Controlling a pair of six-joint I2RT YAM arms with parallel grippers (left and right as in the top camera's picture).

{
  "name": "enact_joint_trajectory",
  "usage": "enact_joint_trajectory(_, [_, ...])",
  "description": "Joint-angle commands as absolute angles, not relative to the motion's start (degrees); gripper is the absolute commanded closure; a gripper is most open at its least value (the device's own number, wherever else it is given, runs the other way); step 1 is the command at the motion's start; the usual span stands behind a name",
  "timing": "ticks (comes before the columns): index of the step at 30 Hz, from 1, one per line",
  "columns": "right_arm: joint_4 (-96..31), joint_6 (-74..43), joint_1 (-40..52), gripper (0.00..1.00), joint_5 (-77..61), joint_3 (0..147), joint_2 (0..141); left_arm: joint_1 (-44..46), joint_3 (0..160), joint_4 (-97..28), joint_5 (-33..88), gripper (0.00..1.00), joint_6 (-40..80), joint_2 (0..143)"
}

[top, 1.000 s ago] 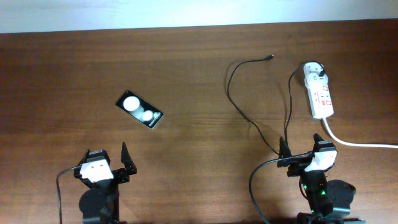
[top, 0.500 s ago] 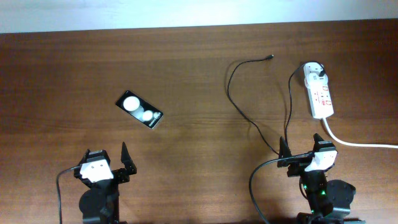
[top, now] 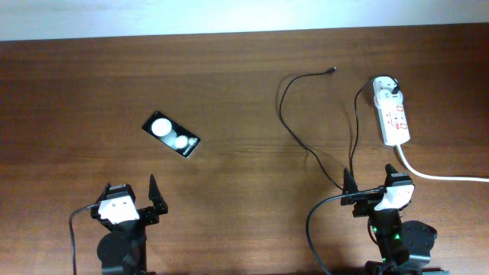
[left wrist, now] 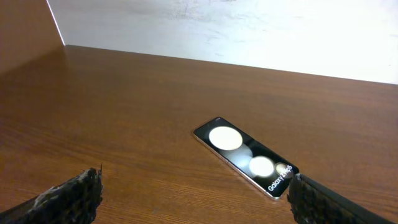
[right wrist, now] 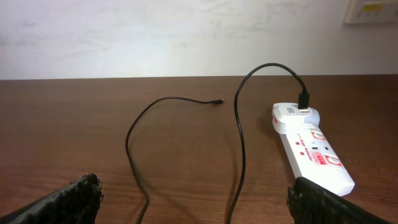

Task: Plug charger to phone and switch on socket
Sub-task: 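Move the left gripper toward the black phone on the table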

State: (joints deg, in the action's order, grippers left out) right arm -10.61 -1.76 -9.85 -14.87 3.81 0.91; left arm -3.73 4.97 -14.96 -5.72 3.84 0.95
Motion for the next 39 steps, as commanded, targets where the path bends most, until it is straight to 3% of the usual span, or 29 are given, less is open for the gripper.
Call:
enact_joint_trajectory(1, [-10.5,-2.4,-9.8,0.01,-14.6,3.3,0.4,-3.9,4.8,-15.1,-4.7,0.01,2.7,0.7])
enact_joint_trajectory(25, [-10.5,-2.4,-9.8,0.01,-14.6,3.3,0.4,-3.9,4.8,-13.5,-4.3,0.01,2.8,0.7])
enact_joint_trajectory(31, [-10.5,-2.4,-9.8,0.01,-14.6,3.3,0.4,-3.9,5.1,-9.7,9.4,0.01,3.0,0.7])
enact_joint_trajectory(39, [-10.5,-2.4,-9.8,0.01,-14.6,3.3,0.4,-3.9,10.0,-13.9,9.9,0.01,3.2,1.1])
